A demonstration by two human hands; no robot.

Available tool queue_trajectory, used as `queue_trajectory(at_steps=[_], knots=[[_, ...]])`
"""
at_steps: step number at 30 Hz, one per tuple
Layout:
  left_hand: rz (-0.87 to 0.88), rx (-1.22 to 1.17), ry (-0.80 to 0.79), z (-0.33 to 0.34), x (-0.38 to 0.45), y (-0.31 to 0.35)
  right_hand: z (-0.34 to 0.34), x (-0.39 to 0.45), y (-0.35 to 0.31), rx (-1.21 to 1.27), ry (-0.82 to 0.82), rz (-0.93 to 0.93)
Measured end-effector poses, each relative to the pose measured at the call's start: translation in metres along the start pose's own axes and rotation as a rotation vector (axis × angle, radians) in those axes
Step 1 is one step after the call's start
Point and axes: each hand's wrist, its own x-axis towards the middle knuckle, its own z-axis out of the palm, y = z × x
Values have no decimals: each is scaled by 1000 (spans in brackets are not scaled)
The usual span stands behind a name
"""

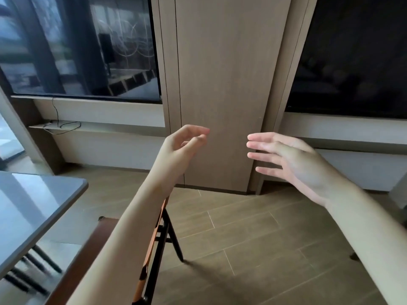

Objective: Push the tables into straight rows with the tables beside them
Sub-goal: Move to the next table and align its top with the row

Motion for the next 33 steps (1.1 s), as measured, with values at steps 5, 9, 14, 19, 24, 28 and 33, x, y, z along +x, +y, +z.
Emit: queue_trajectory(at_steps=[5, 9, 14, 19, 24, 28, 33], knots=[[-41, 11, 41, 3, 63, -43, -1, 84, 27, -8, -45, 13], [-78, 20, 76, -5, 128, -91, 15, 165, 53, -53, -130, 36], [-122, 38, 133, -33, 219, -153, 53, 288, 78, -98, -251, 73], [-214, 15, 211, -71, 295, -205, 91, 398, 87, -110, -342, 110], [-261, 21, 265, -98, 347, -239, 118, 477, 92, -89, -424, 94], [-286, 52, 347, -118, 381, -263, 137, 535, 101, -41, -466, 90], [-334, 87, 440, -132, 427, -299, 153, 617, 120, -24, -554, 94]])
